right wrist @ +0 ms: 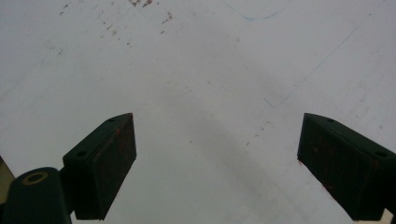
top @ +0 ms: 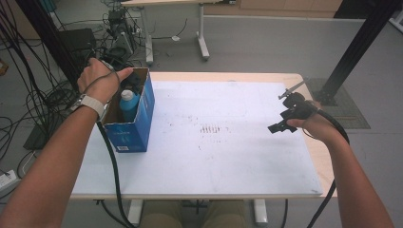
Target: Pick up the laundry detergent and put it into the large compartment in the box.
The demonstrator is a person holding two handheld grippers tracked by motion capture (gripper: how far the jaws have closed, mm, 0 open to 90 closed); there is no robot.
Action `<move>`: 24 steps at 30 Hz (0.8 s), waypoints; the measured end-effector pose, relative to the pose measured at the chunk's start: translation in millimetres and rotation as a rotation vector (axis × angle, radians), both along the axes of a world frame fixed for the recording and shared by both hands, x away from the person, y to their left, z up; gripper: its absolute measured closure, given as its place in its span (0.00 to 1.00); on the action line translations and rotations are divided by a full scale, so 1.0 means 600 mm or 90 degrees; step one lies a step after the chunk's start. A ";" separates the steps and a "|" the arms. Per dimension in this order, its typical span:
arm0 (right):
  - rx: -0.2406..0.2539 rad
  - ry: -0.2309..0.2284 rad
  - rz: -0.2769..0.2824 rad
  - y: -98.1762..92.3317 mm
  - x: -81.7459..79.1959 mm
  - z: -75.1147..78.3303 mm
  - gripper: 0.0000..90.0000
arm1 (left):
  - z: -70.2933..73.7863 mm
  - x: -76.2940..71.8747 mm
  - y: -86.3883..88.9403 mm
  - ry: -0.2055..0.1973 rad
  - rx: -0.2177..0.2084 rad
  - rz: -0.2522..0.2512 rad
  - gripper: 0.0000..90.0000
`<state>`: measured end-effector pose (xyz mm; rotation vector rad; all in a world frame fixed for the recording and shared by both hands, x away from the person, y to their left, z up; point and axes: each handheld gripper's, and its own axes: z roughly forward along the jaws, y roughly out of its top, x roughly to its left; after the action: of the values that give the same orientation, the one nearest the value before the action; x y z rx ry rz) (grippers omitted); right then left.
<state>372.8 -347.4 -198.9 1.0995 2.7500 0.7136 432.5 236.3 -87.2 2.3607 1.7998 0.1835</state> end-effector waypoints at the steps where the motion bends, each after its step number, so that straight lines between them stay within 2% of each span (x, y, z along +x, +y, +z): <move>1: 0.000 -0.001 0.000 0.000 -0.001 0.001 0.13 | 0.004 -0.002 -0.001 -0.003 0.001 -0.002 0.16; 7: 0.000 -0.006 0.000 0.000 -0.005 0.006 0.13 | 0.028 -0.010 0.000 -0.008 -0.010 -0.020 0.15; 12: -0.001 -0.009 0.001 0.001 -0.009 0.010 0.13 | 0.048 -0.022 0.008 -0.014 -0.029 -0.026 0.12; 14: 0.000 -0.011 0.001 0.001 -0.011 0.012 0.13 | 0.055 -0.029 0.012 -0.019 -0.042 -0.035 0.11; 20: 0.000 -0.013 -0.001 0.001 -0.016 0.017 0.13 | 0.073 -0.045 0.012 -0.024 -0.051 -0.071 0.10; 24: 0.002 -0.015 -0.001 0.003 -0.018 0.020 0.13 | 0.080 -0.057 0.015 -0.037 -0.070 -0.082 0.10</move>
<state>361.7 -345.9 -186.7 1.0862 2.7292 0.7252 398.2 245.2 -39.1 2.3585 1.5829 0.1312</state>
